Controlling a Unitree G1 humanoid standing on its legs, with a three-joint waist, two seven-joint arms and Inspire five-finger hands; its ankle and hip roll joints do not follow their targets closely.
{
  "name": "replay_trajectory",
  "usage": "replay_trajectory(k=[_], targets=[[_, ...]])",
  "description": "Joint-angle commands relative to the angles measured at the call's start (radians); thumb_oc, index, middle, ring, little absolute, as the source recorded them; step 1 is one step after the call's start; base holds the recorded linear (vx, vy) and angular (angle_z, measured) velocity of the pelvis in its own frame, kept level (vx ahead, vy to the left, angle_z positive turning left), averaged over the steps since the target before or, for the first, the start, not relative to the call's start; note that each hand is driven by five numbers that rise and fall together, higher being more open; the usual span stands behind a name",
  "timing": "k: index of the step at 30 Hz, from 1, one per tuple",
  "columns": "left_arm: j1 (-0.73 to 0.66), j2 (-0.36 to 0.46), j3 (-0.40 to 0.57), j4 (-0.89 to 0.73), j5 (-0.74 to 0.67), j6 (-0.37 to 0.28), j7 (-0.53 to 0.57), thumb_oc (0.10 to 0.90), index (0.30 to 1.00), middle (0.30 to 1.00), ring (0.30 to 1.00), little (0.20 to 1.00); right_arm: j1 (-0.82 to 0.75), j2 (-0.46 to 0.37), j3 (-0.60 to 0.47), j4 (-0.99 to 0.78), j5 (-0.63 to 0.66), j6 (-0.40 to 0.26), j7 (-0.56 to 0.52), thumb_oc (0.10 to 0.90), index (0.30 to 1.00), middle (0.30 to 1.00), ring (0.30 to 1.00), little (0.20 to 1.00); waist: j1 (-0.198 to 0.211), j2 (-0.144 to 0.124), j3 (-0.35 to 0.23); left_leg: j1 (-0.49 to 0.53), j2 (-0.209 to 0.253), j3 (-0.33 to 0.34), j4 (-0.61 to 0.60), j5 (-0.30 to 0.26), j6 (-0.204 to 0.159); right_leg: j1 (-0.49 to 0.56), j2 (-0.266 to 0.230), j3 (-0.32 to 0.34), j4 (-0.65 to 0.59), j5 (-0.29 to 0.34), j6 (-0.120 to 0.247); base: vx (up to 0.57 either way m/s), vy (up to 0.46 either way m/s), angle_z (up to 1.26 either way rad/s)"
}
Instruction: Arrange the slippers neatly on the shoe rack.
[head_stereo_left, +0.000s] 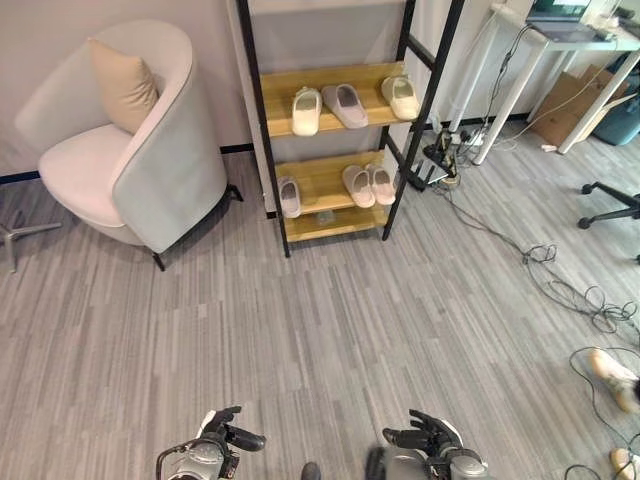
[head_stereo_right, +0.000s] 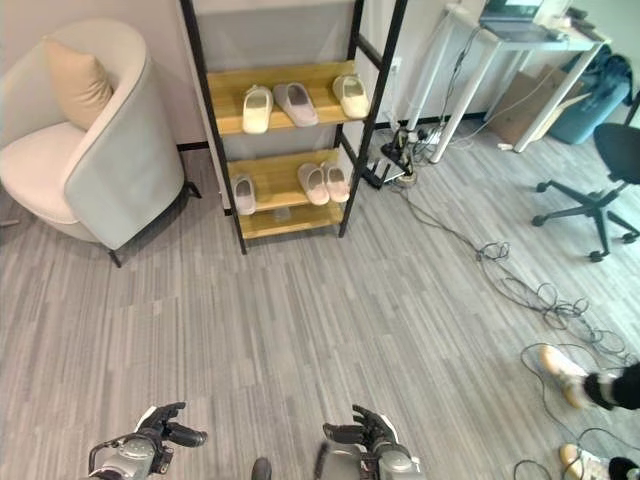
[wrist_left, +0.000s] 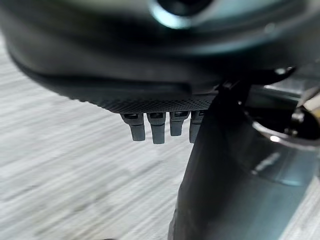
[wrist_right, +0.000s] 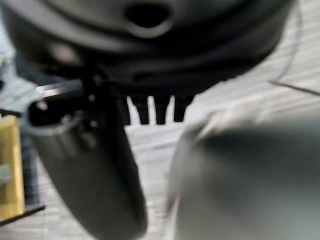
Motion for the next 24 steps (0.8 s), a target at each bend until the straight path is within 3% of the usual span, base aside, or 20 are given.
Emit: replay_trajectory(k=[1,5,7,8,9,10,11,12,13,15,17,18,19,20,21,23,24], targets=[[0.033,-0.038,-0.021,0.027,0.033,-0.011,-0.005,0.800,0.900,0.900,0.900,0.900,0.026,-0.027,-0.056,0.038,0.018,0.004,-0.023,0.800,0.900,0.900,0.900,0.900,-0.048,-0.004,0.013,0.068,0.027,-0.021,0.018,-0.109,-0.082,0.021,-0.020,0.061,-0.266,0.198,0.049,0.52,-0.113,0.54],[0.060,-0.051,-0.023,0.075,0.065,-0.006,-0.021,0.800,0.900,0.900,0.900,0.900,0.051,-0.033,-0.072,0.067,0.018,0.015,-0.015,0.800,0.900,0.900,0.900,0.900,-0.077,0.007,-0.009,0.148,0.044,-0.060,0.014,-0.156,-0.097,0.020,-0.015,0.077,-0.287,0.226,0.055,0.52,-0.178,0.49],[0.100,-0.048,-0.012,0.099,0.091,-0.001,-0.029,0.800,0.900,0.900,0.900,0.900,0.067,-0.046,-0.077,0.078,0.018,0.016,-0.009,0.800,0.900,0.900,0.900,0.900,-0.079,0.004,-0.038,0.184,0.055,-0.079,0.047,-0.175,-0.110,0.050,-0.005,0.089,-0.251,0.249,0.037,0.43,-0.204,0.78],[0.122,-0.046,-0.007,0.110,0.096,0.005,-0.029,0.800,0.900,0.900,0.900,0.900,0.065,-0.053,-0.082,0.085,0.021,0.021,0.000,0.800,0.900,0.900,0.900,0.900,-0.078,0.008,-0.047,0.174,0.066,-0.089,0.113,-0.144,-0.132,0.067,0.007,0.094,-0.229,0.247,0.023,0.47,-0.241,0.68],[0.133,-0.044,0.010,0.112,0.085,0.007,-0.031,0.800,0.900,0.900,0.900,0.900,0.061,-0.063,-0.083,0.091,0.018,0.020,0.001,0.800,0.900,0.900,0.900,0.900,-0.074,0.019,-0.052,0.155,0.086,-0.068,0.195,-0.090,-0.164,0.096,0.024,0.087,-0.219,0.237,0.006,0.44,-0.333,0.51],[0.141,-0.036,0.030,0.101,0.060,0.009,-0.030,0.800,0.900,0.900,0.900,0.900,0.048,-0.077,-0.072,0.089,0.016,0.016,-0.004,0.800,0.900,0.900,0.900,0.900,-0.048,0.001,-0.029,-0.019,0.089,-0.037,0.558,0.057,-0.206,0.170,0.022,0.087,-0.221,0.203,-0.037,0.28,-0.256,0.38],[0.141,-0.035,0.030,0.101,0.060,0.010,-0.030,0.800,0.900,0.900,0.900,0.900,0.048,-0.076,-0.072,0.089,0.016,0.016,-0.004,0.800,0.900,0.900,0.900,0.900,-0.050,-0.003,-0.031,-0.023,0.085,-0.039,0.556,0.061,-0.206,0.167,0.017,0.086,-0.221,0.204,-0.036,0.19,-0.267,0.22],[0.138,-0.031,0.033,0.090,0.049,0.011,-0.027,0.800,0.900,0.900,0.900,0.900,0.032,-0.087,-0.067,0.083,0.023,0.014,-0.006,0.800,0.900,0.900,0.900,0.900,-0.033,-0.017,-0.016,-0.092,0.083,-0.020,0.680,0.102,-0.199,0.200,0.018,0.084,-0.225,0.186,-0.058,0.19,-0.305,0.04],[0.128,-0.027,0.029,0.070,0.036,0.012,-0.020,0.800,0.900,0.900,0.900,0.900,0.003,-0.103,-0.040,0.063,0.002,0.011,-0.016,0.800,0.900,0.900,0.900,0.900,-0.007,-0.043,0.000,-0.173,0.099,0.048,0.822,0.095,-0.182,0.259,0.023,0.083,-0.238,0.153,-0.083,0.27,-0.378,0.06],[0.125,-0.026,0.025,0.049,0.024,0.012,-0.019,0.800,0.900,0.900,0.900,0.900,-0.006,-0.111,-0.024,0.052,-0.019,0.007,-0.025,0.800,0.900,0.900,0.900,0.900,0.005,-0.045,0.001,-0.204,0.126,0.073,0.823,0.086,-0.172,0.282,0.031,0.076,-0.238,0.131,-0.092,0.20,-0.192,-0.11],[0.123,-0.030,0.012,0.039,0.034,0.010,-0.013,0.800,0.900,0.900,0.900,0.900,-0.022,-0.122,-0.003,0.033,-0.057,0.003,-0.039,0.800,0.900,0.900,0.900,0.900,0.023,-0.043,-0.004,-0.232,0.154,0.118,0.704,0.066,-0.161,0.333,0.043,0.064,-0.247,0.098,-0.099,0.32,-0.045,-0.22],[0.127,-0.020,-0.018,0.058,0.061,0.015,-0.020,0.800,0.900,0.900,0.900,0.900,-0.141,-0.222,0.015,0.005,-0.086,0.030,-0.015,0.800,0.900,0.900,0.900,0.900,0.052,-0.051,-0.008,-0.244,0.148,0.134,0.530,0.020,-0.149,0.382,0.057,0.063,-0.260,0.075,-0.091,0.35,-0.013,0.00],[0.126,-0.020,-0.017,0.058,0.061,0.015,-0.020,0.800,0.900,0.900,0.900,0.900,-0.142,-0.222,0.015,0.006,-0.085,0.030,-0.015,0.800,0.900,0.900,0.900,0.900,0.051,-0.054,-0.009,-0.243,0.144,0.134,0.523,0.026,-0.148,0.381,0.054,0.063,-0.260,0.076,-0.091,0.43,0.074,0.08],[0.126,-0.013,0.008,0.035,0.062,0.007,-0.025,0.800,0.900,0.900,0.900,0.900,0.023,-0.226,0.025,-0.123,-0.145,-0.027,-0.028,0.800,0.900,0.900,0.900,0.900,0.043,-0.047,-0.006,-0.248,0.166,0.134,0.259,0.053,-0.163,0.411,0.066,0.066,-0.274,0.053,-0.071,0.19,0.074,0.04],[0.128,-0.013,0.007,0.035,0.062,0.007,-0.025,0.800,0.900,0.900,0.900,0.900,0.025,-0.225,0.025,-0.124,-0.146,-0.027,-0.028,0.800,0.900,0.900,0.900,0.900,0.044,-0.049,-0.004,-0.236,0.163,0.136,0.247,0.057,-0.163,0.417,0.064,0.067,-0.275,0.051,-0.071,0.28,0.124,0.17],[0.116,-0.017,0.009,0.041,0.072,0.004,-0.008,0.800,0.900,0.900,0.900,0.900,0.054,-0.178,0.022,-0.094,-0.171,-0.040,-0.035,0.800,0.900,0.900,0.900,0.900,0.044,-0.035,0.009,-0.275,0.196,0.120,0.089,0.161,-0.186,0.460,0.076,0.073,-0.290,0.025,-0.065,0.24,0.150,0.01],[0.116,-0.017,0.009,0.041,0.072,0.004,-0.008,0.800,0.900,0.900,0.900,0.900,0.054,-0.177,0.022,-0.093,-0.171,-0.040,-0.035,0.800,0.900,0.900,0.900,0.900,0.044,-0.036,0.011,-0.272,0.195,0.121,0.087,0.162,-0.186,0.462,0.075,0.073,-0.290,0.024,-0.065,0.22,0.165,-0.25]])
